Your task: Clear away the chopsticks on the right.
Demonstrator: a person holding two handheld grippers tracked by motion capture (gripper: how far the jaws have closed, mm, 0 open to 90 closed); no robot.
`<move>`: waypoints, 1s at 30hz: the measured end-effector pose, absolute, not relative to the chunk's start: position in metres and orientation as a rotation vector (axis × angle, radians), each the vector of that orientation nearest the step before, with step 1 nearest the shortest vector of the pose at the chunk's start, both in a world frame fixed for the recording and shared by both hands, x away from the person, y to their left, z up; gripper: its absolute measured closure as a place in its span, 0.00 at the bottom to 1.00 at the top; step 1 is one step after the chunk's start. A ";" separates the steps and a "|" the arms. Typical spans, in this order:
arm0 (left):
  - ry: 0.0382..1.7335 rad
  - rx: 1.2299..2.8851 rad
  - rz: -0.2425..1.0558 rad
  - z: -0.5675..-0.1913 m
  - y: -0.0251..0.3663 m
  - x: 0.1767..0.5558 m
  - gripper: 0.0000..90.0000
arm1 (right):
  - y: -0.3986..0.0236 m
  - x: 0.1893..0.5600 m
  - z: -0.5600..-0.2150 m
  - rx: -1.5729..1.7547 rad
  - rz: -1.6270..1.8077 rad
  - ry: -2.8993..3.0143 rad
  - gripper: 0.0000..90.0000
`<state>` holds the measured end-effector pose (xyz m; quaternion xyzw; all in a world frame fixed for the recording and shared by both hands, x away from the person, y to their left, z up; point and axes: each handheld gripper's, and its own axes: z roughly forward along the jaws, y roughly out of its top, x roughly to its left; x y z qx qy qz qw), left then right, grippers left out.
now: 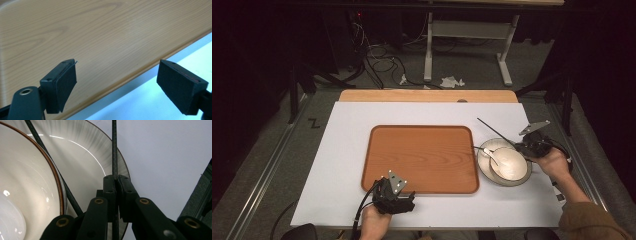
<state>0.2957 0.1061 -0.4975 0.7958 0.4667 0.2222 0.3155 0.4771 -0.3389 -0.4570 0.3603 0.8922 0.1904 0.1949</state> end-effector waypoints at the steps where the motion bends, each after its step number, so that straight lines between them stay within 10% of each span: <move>1: 1.229 2.097 0.584 -0.497 0.106 0.296 0.18 | -0.339 0.477 -0.456 1.001 0.530 2.502 0.96; 30: 1.120 2.145 0.520 -0.495 0.088 0.315 0.18 | -0.317 0.418 -0.404 1.025 0.677 2.333 0.96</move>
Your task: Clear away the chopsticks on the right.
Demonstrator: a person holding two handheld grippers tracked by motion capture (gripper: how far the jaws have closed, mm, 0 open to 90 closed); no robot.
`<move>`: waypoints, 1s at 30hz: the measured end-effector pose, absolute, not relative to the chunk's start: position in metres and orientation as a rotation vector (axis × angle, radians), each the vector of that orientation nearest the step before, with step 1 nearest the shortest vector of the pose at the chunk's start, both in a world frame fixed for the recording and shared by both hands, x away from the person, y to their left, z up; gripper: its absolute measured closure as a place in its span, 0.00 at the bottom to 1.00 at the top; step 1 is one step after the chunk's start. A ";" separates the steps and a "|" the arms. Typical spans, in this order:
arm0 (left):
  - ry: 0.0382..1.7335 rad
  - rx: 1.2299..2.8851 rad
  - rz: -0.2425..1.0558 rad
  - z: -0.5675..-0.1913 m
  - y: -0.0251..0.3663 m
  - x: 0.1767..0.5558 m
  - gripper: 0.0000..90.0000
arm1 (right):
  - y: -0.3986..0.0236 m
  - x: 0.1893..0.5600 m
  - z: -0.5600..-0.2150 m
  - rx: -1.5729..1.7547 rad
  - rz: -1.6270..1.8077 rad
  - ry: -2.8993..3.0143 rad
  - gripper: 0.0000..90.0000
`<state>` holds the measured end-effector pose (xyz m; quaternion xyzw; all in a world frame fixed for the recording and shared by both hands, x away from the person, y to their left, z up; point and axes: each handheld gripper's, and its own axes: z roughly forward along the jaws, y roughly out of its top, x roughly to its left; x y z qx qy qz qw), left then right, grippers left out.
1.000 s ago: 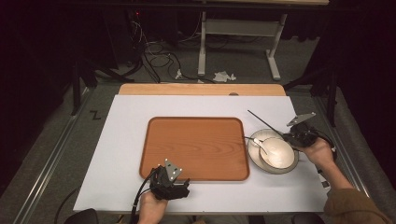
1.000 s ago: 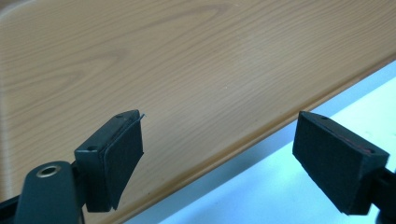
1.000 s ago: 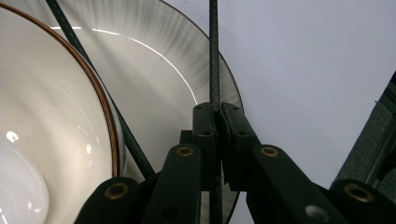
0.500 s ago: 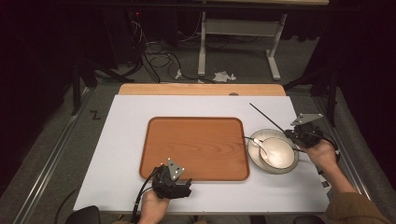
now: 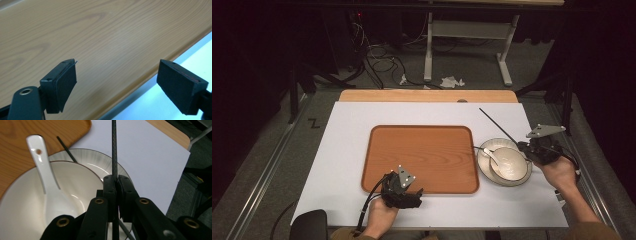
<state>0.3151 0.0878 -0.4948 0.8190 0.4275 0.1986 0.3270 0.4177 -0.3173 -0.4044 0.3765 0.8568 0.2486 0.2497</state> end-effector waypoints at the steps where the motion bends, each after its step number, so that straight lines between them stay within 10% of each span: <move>1: 1.120 2.145 0.520 -0.495 0.088 0.315 0.18 | -0.317 0.418 -0.404 1.025 0.677 2.333 0.96; 30: 0.991 2.183 0.498 -0.492 0.063 0.332 0.18 | -0.251 0.349 -0.423 1.096 0.919 2.385 0.96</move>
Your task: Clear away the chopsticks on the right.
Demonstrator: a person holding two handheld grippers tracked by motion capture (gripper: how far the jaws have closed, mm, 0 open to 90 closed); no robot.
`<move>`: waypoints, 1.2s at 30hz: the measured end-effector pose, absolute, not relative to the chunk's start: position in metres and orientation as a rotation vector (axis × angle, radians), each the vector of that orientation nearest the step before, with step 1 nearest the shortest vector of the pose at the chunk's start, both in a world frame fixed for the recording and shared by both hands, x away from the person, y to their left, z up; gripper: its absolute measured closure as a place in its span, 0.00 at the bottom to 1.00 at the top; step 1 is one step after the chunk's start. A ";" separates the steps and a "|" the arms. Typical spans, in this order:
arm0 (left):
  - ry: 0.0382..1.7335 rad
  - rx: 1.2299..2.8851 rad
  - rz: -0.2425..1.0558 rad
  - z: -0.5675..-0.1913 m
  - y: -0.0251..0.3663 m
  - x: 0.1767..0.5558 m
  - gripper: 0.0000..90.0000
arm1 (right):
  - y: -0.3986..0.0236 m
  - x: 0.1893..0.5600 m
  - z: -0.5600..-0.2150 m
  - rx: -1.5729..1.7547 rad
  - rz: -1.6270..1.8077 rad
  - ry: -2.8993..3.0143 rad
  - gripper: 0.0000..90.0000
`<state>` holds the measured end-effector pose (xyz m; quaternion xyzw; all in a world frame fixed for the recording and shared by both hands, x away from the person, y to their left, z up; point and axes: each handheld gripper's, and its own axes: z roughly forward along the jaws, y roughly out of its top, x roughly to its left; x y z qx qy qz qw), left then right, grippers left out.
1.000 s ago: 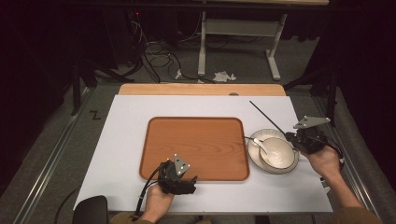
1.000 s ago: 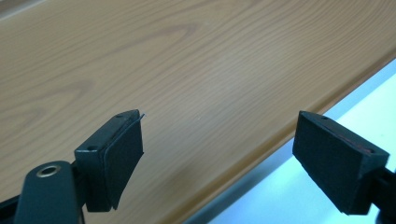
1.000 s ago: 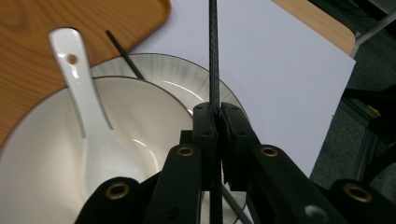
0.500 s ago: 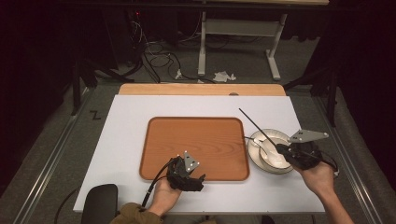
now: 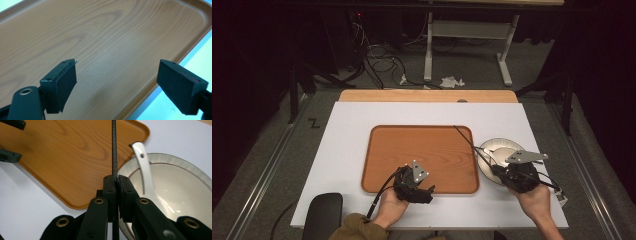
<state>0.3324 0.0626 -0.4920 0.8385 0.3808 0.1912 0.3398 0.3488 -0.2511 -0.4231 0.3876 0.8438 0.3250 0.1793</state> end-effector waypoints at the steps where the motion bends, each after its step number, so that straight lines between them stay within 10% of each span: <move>1: 0.992 2.183 0.500 -0.492 0.062 0.332 0.18 | -0.244 0.349 -0.428 1.095 0.927 2.393 0.96; 36: 1.058 2.182 0.519 -0.496 0.074 0.324 0.18 | -0.176 0.390 -0.494 1.064 0.751 2.536 0.94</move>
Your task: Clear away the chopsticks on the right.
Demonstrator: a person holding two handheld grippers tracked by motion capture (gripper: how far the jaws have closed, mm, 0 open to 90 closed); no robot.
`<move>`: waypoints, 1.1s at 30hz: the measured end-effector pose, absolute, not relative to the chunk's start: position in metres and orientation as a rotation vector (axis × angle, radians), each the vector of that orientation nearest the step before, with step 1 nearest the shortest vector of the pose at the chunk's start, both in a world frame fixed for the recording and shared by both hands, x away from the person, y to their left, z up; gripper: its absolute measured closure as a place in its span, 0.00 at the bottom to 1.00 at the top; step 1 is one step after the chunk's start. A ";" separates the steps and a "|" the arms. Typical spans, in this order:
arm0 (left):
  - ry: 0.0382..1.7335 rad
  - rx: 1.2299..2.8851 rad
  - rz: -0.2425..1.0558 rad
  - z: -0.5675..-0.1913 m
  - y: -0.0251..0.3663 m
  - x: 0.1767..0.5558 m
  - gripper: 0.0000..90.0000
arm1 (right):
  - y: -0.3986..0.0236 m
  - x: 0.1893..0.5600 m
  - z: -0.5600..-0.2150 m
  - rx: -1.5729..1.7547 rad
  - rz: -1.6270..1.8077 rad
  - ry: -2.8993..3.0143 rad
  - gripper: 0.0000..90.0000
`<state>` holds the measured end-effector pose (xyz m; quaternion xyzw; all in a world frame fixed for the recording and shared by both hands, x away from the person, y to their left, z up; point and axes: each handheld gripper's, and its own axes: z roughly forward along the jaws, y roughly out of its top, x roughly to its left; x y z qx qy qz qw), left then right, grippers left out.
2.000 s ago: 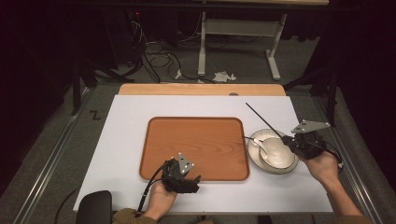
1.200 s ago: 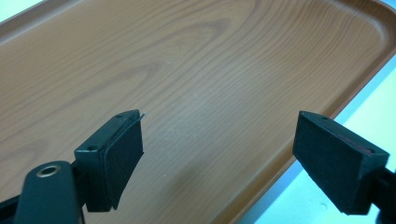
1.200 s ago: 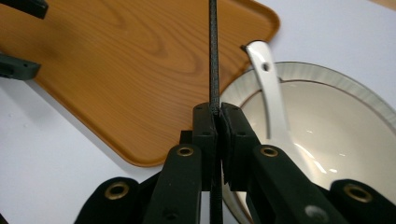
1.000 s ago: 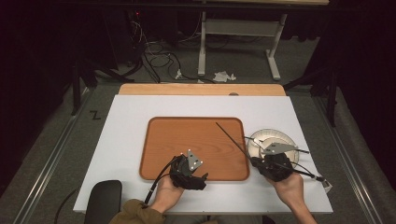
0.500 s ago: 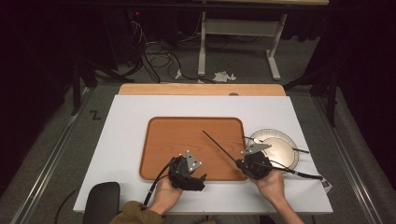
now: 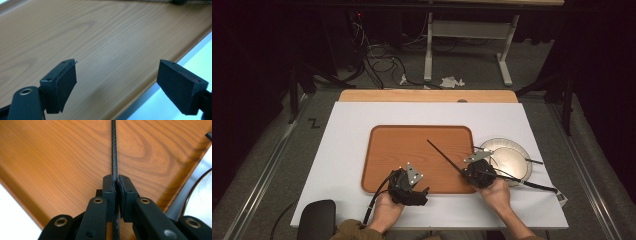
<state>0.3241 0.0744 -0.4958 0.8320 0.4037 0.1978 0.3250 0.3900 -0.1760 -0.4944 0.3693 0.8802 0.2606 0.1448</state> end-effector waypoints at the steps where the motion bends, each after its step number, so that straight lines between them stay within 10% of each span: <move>1: 1.058 2.182 0.519 -0.496 0.074 0.324 0.18 | -0.176 0.390 -0.494 1.064 0.751 2.536 0.94; 33: 1.047 2.192 0.532 -0.496 0.074 0.323 0.18 | -0.190 0.381 -0.478 1.049 0.803 2.478 0.70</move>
